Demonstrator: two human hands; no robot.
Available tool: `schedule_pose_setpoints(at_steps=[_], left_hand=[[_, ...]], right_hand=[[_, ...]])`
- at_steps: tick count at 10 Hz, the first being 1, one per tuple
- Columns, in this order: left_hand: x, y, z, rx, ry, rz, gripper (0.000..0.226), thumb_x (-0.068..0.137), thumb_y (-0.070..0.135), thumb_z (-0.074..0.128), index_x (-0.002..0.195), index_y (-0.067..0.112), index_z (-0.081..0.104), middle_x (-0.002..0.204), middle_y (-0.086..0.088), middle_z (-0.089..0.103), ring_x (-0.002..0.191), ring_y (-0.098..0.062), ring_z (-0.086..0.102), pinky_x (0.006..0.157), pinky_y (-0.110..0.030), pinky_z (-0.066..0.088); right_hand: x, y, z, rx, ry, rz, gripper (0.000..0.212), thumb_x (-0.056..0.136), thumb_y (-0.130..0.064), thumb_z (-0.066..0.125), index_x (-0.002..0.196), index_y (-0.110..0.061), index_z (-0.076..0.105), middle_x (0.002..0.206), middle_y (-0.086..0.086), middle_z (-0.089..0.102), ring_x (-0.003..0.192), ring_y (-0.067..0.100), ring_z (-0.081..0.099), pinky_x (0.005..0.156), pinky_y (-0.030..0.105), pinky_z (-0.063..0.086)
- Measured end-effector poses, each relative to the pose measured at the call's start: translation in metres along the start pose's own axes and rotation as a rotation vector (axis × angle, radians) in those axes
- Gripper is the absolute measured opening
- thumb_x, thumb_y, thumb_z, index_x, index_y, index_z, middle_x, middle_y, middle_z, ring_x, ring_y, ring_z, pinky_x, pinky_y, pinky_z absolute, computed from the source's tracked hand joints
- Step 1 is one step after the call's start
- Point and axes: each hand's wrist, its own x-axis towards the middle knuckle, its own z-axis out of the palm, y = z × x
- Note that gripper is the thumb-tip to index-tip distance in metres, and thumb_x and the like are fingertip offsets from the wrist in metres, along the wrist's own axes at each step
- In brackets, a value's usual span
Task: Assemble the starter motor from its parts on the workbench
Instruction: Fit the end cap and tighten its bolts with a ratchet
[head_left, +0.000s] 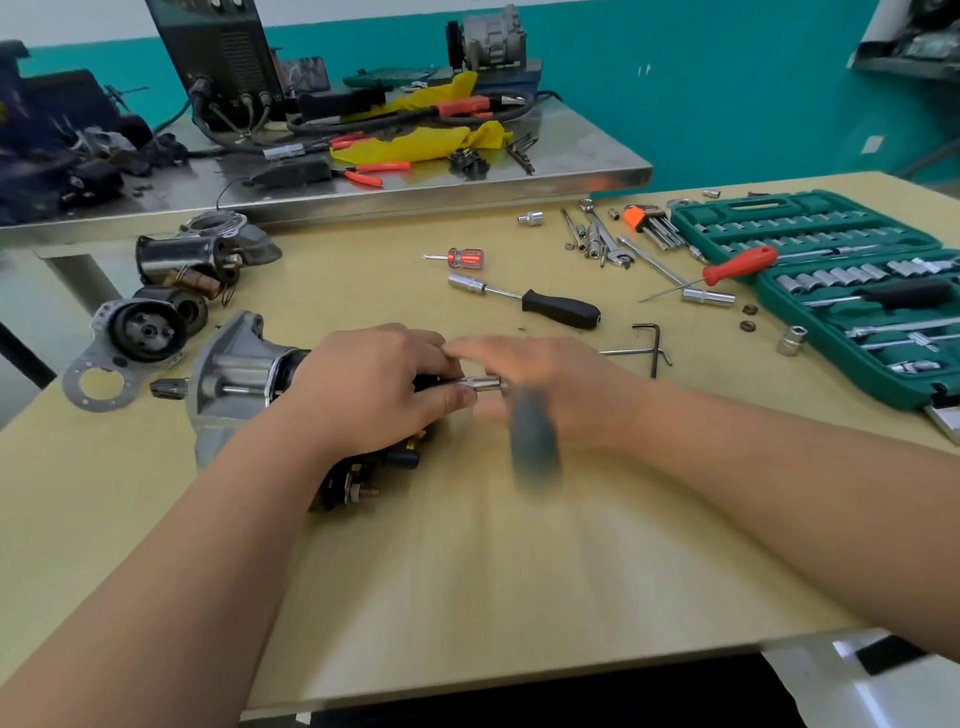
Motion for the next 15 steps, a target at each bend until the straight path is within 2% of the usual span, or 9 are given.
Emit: schedule_pose_setpoints(at_steps=[1,2,4,6,8,11,12,13,15], left_hand=[[0.001,0.001,-0.001,0.021,-0.021,-0.012,0.041,0.093,0.059,0.042,0.095,0.031,0.071,0.097,0.019,0.064,0.093,-0.009,0.056,0.066,-0.030,0.044],[0.001,0.001,-0.003,0.015,-0.024,-0.040,0.049,0.089,0.066,0.036,0.092,0.033,0.070,0.098,0.019,0.066,0.090,-0.008,0.057,0.068,-0.034,0.049],[-0.002,0.002,-0.004,-0.004,0.001,-0.039,0.030,0.088,0.060,0.049,0.077,0.038,0.066,0.081,0.021,0.060,0.079,-0.004,0.054,0.059,-0.027,0.038],[-0.003,-0.001,-0.005,0.011,-0.023,-0.037,0.048,0.090,0.068,0.039,0.089,0.033,0.072,0.097,0.020,0.067,0.087,-0.008,0.058,0.066,-0.034,0.049],[-0.003,0.000,-0.005,0.005,-0.003,-0.036,0.046,0.090,0.064,0.040,0.090,0.030,0.072,0.077,0.023,0.055,0.084,-0.010,0.055,0.063,-0.031,0.045],[-0.003,-0.003,-0.005,0.050,-0.053,-0.052,0.055,0.091,0.069,0.029,0.088,0.032,0.070,0.096,0.020,0.067,0.089,-0.009,0.056,0.066,-0.031,0.047],[-0.004,-0.002,-0.005,0.026,-0.010,-0.067,0.051,0.088,0.067,0.029,0.080,0.032,0.065,0.086,0.021,0.065,0.083,-0.009,0.053,0.061,-0.026,0.039],[-0.004,-0.003,-0.005,0.022,-0.011,-0.070,0.045,0.086,0.066,0.038,0.091,0.035,0.071,0.095,0.021,0.068,0.090,-0.008,0.057,0.067,-0.030,0.046],[-0.004,-0.004,-0.005,0.060,-0.071,-0.058,0.057,0.086,0.075,0.031,0.093,0.035,0.071,0.099,0.021,0.065,0.092,-0.007,0.056,0.071,-0.035,0.049]], right_hand=[[0.007,0.001,-0.001,0.089,-0.163,0.115,0.066,0.092,-0.058,0.041,0.145,-0.021,0.031,0.114,0.003,0.064,0.092,0.015,0.061,0.070,0.027,0.045],[0.019,-0.009,0.002,0.883,-0.291,0.647,0.053,0.095,-0.057,0.034,0.115,-0.013,0.055,0.055,-0.001,0.053,0.040,0.012,0.039,0.040,0.019,0.031],[0.007,-0.001,-0.002,-0.150,-0.069,-0.112,0.061,0.094,-0.051,0.048,0.145,-0.022,0.033,0.106,-0.020,0.062,0.093,0.003,0.055,0.076,0.013,0.041],[0.023,-0.014,0.007,1.033,-0.306,0.774,0.052,0.096,-0.058,0.032,0.104,-0.009,0.050,0.050,-0.003,0.045,0.035,0.012,0.030,0.036,0.018,0.024],[0.006,0.000,-0.004,-0.280,-0.042,-0.260,0.062,0.092,-0.045,0.054,0.140,-0.006,0.044,0.101,-0.004,0.066,0.086,0.015,0.063,0.064,0.029,0.050],[0.021,-0.020,0.014,1.132,-0.274,0.765,0.047,0.097,-0.055,0.031,0.098,-0.013,0.050,0.045,-0.006,0.044,0.031,0.009,0.030,0.035,0.017,0.025],[0.007,-0.008,0.007,0.035,0.050,-0.178,0.047,0.095,-0.042,0.042,0.121,-0.008,0.059,0.073,-0.003,0.064,0.057,0.011,0.054,0.053,0.026,0.038],[0.012,0.003,0.001,-0.417,-0.097,-0.360,0.065,0.093,-0.051,0.046,0.147,-0.016,0.033,0.103,-0.007,0.063,0.081,0.016,0.064,0.060,0.028,0.043],[0.019,-0.022,0.011,1.151,-0.298,0.788,0.041,0.099,-0.051,0.032,0.103,-0.014,0.048,0.050,-0.005,0.047,0.033,0.011,0.032,0.036,0.018,0.026]])
